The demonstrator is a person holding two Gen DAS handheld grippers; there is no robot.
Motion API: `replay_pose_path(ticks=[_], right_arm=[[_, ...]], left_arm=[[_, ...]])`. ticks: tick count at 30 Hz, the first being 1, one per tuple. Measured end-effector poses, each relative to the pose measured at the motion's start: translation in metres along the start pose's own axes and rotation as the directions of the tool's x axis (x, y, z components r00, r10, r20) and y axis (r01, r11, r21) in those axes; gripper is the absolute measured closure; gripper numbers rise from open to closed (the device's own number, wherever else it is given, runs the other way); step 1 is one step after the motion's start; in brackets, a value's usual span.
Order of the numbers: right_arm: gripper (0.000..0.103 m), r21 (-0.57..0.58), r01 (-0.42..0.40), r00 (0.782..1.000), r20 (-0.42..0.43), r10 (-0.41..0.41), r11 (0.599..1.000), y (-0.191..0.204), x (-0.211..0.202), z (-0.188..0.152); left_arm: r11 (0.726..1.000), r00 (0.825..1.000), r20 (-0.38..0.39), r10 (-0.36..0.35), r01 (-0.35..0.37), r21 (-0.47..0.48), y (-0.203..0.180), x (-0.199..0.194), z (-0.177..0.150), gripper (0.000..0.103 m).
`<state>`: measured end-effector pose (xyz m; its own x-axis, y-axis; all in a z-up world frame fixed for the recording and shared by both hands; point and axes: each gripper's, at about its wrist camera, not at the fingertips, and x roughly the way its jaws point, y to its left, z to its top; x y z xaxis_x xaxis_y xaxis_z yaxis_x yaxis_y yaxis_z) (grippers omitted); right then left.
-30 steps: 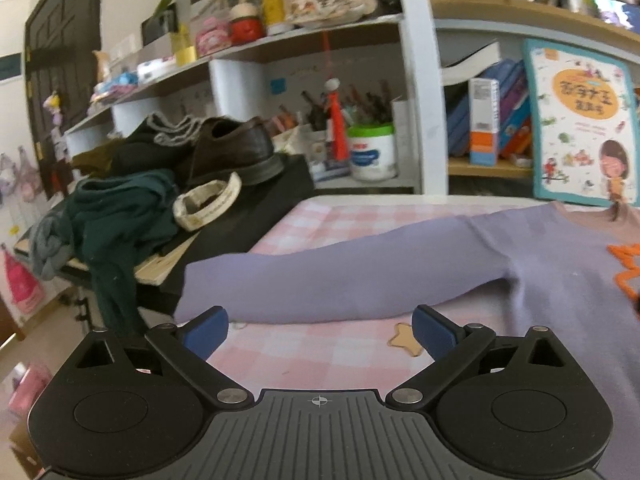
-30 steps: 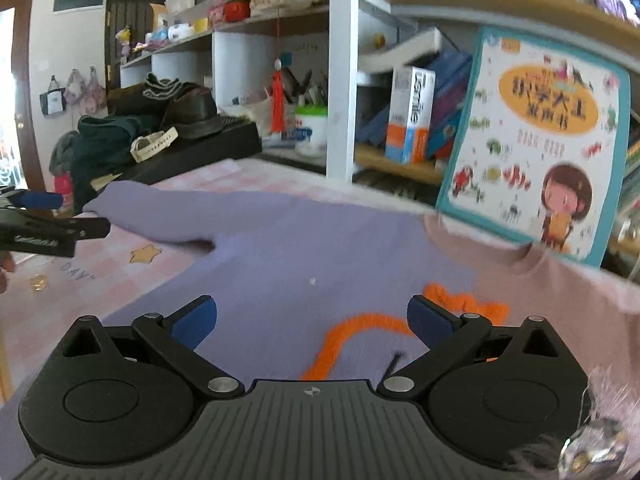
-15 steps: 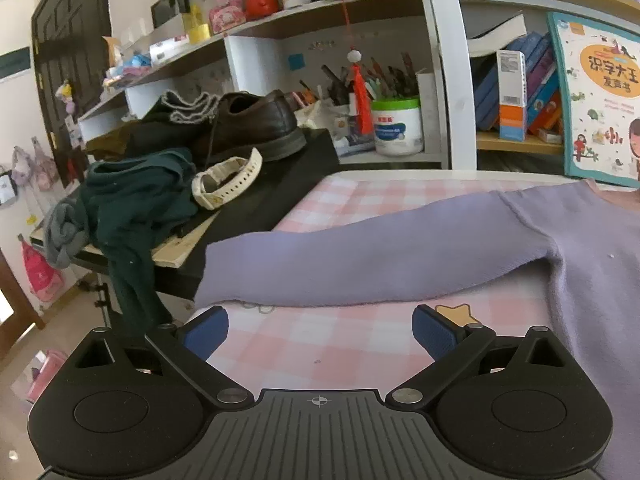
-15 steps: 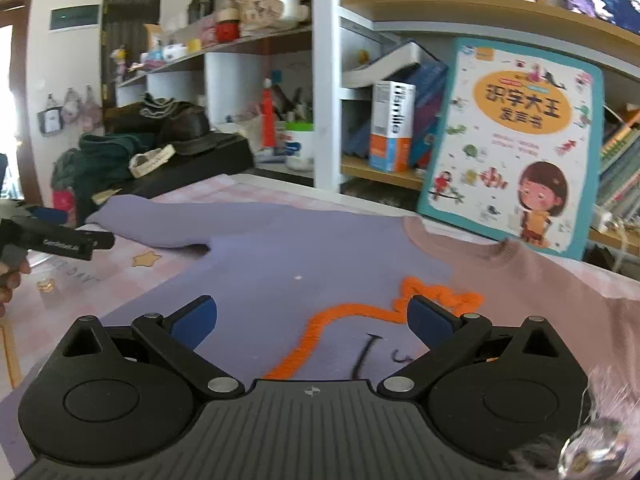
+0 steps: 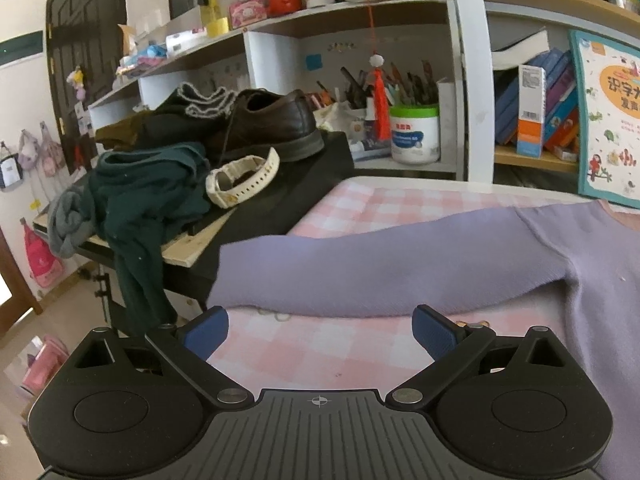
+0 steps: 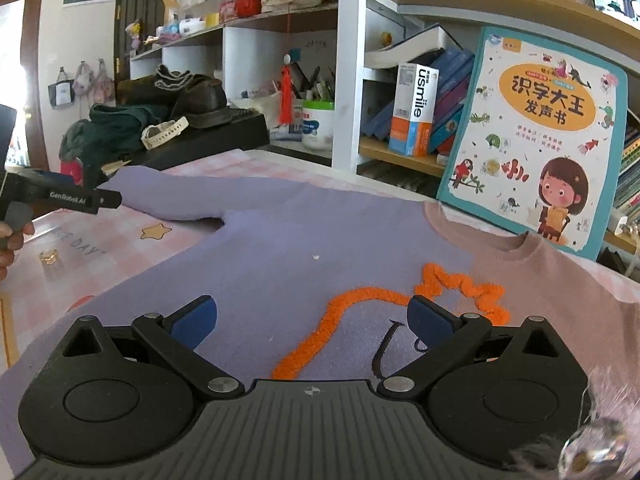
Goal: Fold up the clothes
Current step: 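Move the left gripper to the lavender sleeve cuff and grasp it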
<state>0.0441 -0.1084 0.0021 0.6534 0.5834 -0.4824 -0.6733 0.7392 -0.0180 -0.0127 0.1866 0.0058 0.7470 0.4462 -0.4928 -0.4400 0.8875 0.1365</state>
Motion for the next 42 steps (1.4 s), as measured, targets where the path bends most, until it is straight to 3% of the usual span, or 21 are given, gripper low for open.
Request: replay_pose_path(ticks=[12, 14, 19, 22, 26, 30, 39, 41, 42], right_arm=[[0.001, 0.036, -0.006, 1.000, -0.012, 0.006, 0.999, -0.005, 0.002, 0.000], [0.001, 0.035, -0.006, 1.000, -0.012, 0.006, 0.999, -0.005, 0.001, 0.000], [0.001, 0.017, -0.003, 1.000, -0.014, 0.003, 1.000, -0.002, 0.002, 0.000], [0.001, 0.004, 0.003, 1.000, -0.009, -0.003, 1.000, 0.001, 0.001, 0.000], [0.001, -0.013, 0.006, 1.000, -0.009, -0.006, 1.000, 0.003, 0.002, 0.000], [0.001, -0.020, 0.007, 1.000, -0.011, -0.007, 1.000, 0.004, 0.002, 0.000], [0.001, -0.026, 0.015, 1.000, -0.007, -0.015, 1.000, 0.006, 0.002, 0.000], [0.001, -0.029, 0.018, 1.000, -0.009, -0.018, 0.999, 0.007, 0.002, 0.000], [0.001, -0.031, 0.020, 1.000, -0.011, -0.020, 0.999, 0.007, 0.002, 0.000]], left_arm=[[0.990, 0.995, -0.018, 0.095, -0.097, -0.101, 0.030, 0.026, 0.010, 0.007], [0.987, 0.994, -0.021, 0.105, -0.106, -0.118, 0.037, 0.029, 0.013, 0.010], [0.977, 0.990, -0.071, 0.121, -0.132, -0.169, 0.055, 0.048, 0.016, 0.032], [0.973, 0.985, -0.102, 0.136, -0.152, -0.174, 0.061, 0.058, 0.015, 0.034], [0.970, 0.985, -0.133, 0.114, -0.139, -0.200, 0.067, 0.069, 0.013, 0.034], [0.953, 0.988, -0.145, 0.056, -0.096, -0.287, 0.078, 0.075, 0.012, 0.034], [0.925, 0.989, -0.146, -0.006, -0.050, -0.377, 0.089, 0.082, 0.010, 0.034], [0.920, 0.990, -0.135, -0.033, -0.022, -0.392, 0.090, 0.084, 0.010, 0.043], [0.916, 0.991, -0.123, -0.054, 0.000, -0.401, 0.091, 0.083, 0.010, 0.059]])
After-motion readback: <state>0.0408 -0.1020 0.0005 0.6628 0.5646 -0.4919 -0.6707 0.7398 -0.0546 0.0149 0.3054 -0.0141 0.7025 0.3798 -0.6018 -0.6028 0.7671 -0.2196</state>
